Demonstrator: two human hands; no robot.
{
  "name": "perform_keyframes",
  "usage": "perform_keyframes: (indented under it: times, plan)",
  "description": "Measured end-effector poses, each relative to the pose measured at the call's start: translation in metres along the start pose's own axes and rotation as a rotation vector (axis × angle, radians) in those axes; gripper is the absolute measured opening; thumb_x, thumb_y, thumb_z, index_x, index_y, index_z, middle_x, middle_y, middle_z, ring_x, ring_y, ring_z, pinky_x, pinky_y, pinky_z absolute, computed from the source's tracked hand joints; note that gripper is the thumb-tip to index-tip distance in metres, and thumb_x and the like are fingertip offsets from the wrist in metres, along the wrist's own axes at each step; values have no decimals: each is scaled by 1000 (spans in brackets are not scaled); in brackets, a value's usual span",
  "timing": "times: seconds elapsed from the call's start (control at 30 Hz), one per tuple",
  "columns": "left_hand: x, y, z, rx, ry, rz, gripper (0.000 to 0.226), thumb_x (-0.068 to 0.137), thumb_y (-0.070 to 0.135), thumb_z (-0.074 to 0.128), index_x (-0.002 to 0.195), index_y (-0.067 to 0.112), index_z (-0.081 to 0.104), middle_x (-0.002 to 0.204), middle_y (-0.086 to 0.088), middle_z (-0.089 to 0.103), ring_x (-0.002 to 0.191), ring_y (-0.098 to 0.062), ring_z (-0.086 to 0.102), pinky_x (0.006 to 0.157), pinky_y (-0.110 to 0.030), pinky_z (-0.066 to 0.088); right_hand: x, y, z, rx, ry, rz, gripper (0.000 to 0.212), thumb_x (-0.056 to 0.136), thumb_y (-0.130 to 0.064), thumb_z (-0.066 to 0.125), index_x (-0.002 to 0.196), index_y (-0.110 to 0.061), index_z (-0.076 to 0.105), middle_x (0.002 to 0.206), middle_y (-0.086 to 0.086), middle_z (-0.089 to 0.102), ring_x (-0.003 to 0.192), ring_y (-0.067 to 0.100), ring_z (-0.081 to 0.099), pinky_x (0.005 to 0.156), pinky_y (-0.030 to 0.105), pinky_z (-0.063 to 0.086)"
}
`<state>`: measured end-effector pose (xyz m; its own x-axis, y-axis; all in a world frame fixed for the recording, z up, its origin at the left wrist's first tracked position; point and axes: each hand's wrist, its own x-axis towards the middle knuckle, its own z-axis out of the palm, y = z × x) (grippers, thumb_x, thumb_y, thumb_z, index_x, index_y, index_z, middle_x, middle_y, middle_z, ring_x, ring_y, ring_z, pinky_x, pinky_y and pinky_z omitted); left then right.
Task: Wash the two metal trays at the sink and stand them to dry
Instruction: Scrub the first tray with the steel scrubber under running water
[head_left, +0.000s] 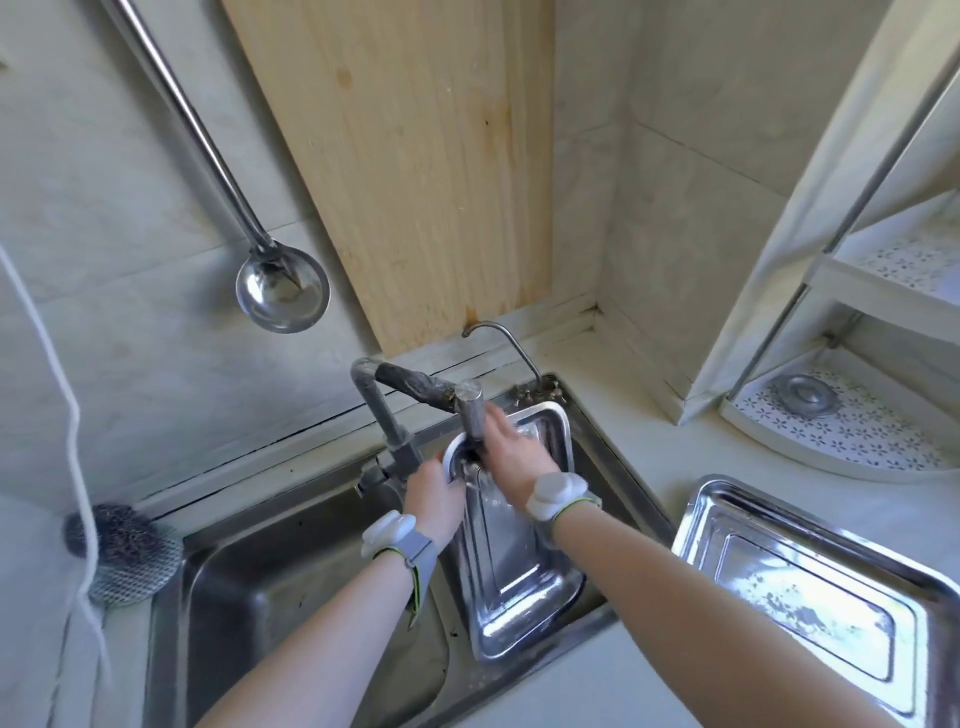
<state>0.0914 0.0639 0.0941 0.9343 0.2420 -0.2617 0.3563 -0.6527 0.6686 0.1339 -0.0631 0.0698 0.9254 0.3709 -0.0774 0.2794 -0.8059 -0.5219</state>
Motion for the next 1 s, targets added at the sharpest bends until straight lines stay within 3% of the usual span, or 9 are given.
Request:
perform_keyframes:
  times: [0.1,0.27,0.4,0.47,0.6,0.7,0.77,0.87,1.0]
  plan:
    - [-2,-12,-2,35,-5,-3,20,90,7,47,106,9,59,77,-16,58,71,-36,58,60,-30,39,-3,35,-19,97,23,421,79,87,8,27,151,-32,7,161,-12,-5,114,31,60,97,56,45]
    - [0,-1,5,-12,19,59,23,87,1,49,106,5,62,95,-21,67,93,-40,62,71,-34,44,-8,-21,11,7,-33,-61,81,87,13,36,153,-24,6,160,4,9,95,44,61,77,47,47]
    - [-3,-13,0,49,5,36,24,88,5,47,107,8,60,84,-17,62,81,-37,62,64,-33,44,-2,34,-2,170,71,448,94,76,21,24,150,-35,5,160,-14,-9,118,38,56,100,57,42]
    - [-7,-7,5,40,0,17,23,87,7,48,107,8,60,92,-19,65,88,-39,62,71,-37,48,-5,16,1,171,40,405,96,77,23,24,152,-34,1,160,-14,-13,117,31,58,104,57,40]
    - [-5,-3,-2,-7,14,53,27,87,0,48,105,14,62,91,-13,66,86,-33,61,69,-27,40,-3,-20,13,120,28,-24,84,87,15,38,153,-27,8,160,1,9,108,39,59,94,48,47]
    - [-6,-15,-14,-20,23,72,23,87,2,47,98,18,60,74,-7,59,63,-24,52,60,-26,38,14,30,-1,255,228,372,58,93,-3,48,146,-19,30,153,9,30,118,36,55,96,45,48]
    - [-11,-17,-14,-51,18,89,25,87,2,47,98,20,60,69,-3,57,58,-20,49,55,-26,37,13,52,-6,398,205,575,37,96,-22,53,131,-17,45,124,17,60,91,37,68,81,48,56]
    - [-18,-21,-9,-131,15,76,24,88,4,52,97,25,58,66,1,54,56,-19,48,49,-19,36,5,55,-5,710,126,672,25,96,-24,55,114,-7,53,90,16,67,49,29,66,54,47,59]
    - [-13,-20,-15,-26,-121,80,27,85,11,62,108,25,58,88,3,64,80,-17,61,67,-14,44,1,50,-10,591,149,610,20,96,-22,55,113,-11,56,89,14,69,60,34,70,59,46,60]
